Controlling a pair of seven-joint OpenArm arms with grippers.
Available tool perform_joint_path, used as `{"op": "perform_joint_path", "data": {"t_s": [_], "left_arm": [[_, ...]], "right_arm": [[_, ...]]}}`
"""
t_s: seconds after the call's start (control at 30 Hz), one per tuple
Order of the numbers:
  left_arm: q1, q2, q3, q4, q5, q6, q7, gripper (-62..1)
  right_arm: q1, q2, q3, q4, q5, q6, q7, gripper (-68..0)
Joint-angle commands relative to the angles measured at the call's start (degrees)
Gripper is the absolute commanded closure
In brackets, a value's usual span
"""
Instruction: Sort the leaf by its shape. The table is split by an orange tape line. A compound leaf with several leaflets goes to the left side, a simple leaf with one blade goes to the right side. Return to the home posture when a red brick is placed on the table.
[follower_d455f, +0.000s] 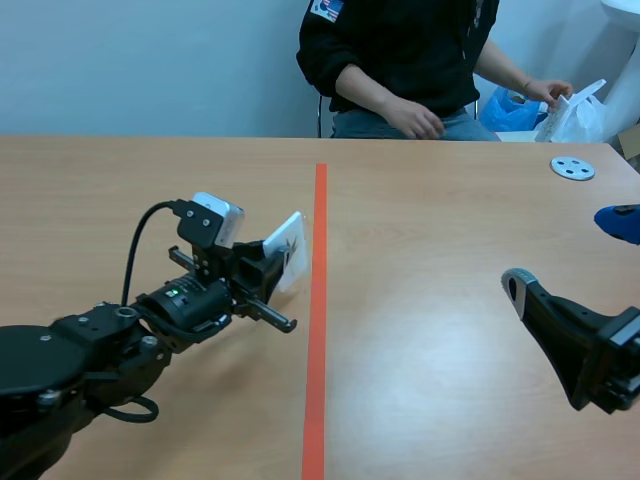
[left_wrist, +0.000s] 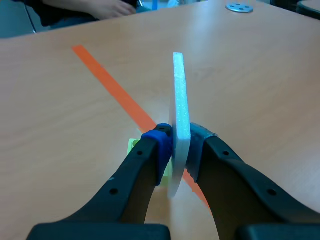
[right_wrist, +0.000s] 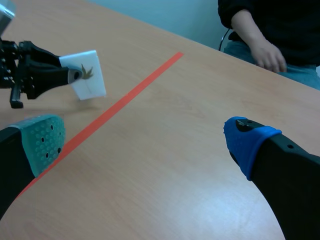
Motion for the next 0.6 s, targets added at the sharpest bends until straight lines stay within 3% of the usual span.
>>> {"op": "perform_joint_path", "data": {"t_s": [0.0,0.33,0.5,0.57], "left_arm": [[1.8,-1.8,-1.6,3.8,-1.2,-0.1,-0.3,-5.6],[16.0,-12.3,-12.9,25.2,-2.3,-0.1,5.5,-5.6],[22.0,-14.1,-18.8,32.3,-2.3,0.2,8.4,-5.7],[22.8,-14.1,-20.6,32.7,-3.8,0.5,9.4,-5.7]], "right_arm": [[0.7,0.4,0.1,0.1,0.8,0.0,1.2,-67.9],[0.7,0.4,0.1,0.1,0.8,0.0,1.2,-67.9],[0.7,0.2,0.1,0.1,0.8,0.0,1.2,-67.9],[0.7,0.1,0.1,0.1,0.8,0.0,1.2,-67.9]]}}
